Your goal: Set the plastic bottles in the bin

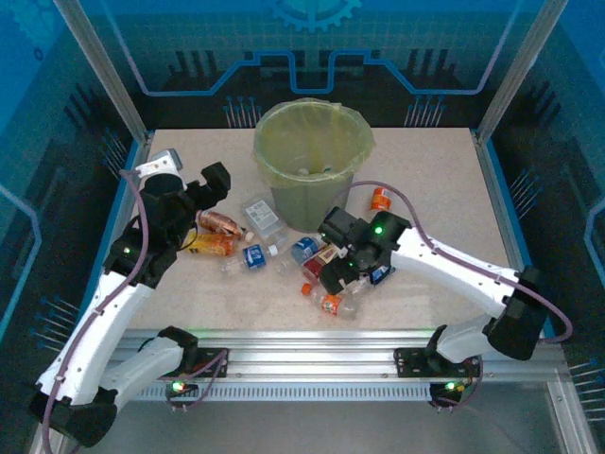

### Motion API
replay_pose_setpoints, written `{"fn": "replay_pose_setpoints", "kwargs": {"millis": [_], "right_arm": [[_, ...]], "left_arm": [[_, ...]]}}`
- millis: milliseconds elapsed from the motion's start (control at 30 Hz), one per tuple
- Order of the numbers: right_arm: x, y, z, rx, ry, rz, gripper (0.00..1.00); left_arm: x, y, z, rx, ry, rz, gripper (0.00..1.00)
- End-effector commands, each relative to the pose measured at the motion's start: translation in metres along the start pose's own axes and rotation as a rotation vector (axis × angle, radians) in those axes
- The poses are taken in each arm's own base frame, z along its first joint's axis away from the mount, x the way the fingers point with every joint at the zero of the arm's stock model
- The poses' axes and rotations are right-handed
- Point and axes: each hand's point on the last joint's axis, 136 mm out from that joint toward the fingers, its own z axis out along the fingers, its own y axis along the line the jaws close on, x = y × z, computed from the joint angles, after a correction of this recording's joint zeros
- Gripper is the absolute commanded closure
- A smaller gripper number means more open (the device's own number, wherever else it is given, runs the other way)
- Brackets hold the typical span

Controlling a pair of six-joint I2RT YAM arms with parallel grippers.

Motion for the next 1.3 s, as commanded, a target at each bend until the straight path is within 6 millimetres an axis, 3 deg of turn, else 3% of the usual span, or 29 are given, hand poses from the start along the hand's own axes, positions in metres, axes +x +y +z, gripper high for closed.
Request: {"fn": "replay_pose_setpoints", "kwargs": {"millis": [0, 167, 500, 1033, 1267], "right_arm": [[0.004, 0.007, -0.001, 0.012, 0.037, -0.069, 0.04], [0.009, 0.017, 0.012, -0.015, 0.086, -0.107, 0.08], [0.036, 0.056, 0.04, -0.055, 0.211, -0.252, 0.15], [0.031, 0.055, 0.077, 0.03, 0.228, -0.313, 0.22], [0.03, 0.044, 0.085, 0.066, 0.228, -0.31, 0.22]], "left_arm": [[0.002, 0.019, 0.003, -0.075, -0.007, -0.015, 0.01], [0.006, 0.027, 0.007, -0.091, 0.005, -0.036, 0.01], [0.011, 0.035, 0.011, -0.107, 0.012, -0.062, 0.01], [0.011, 0.037, 0.01, -0.108, 0.017, -0.072, 0.01], [0.012, 0.037, 0.011, -0.103, 0.023, -0.074, 0.01]]}}
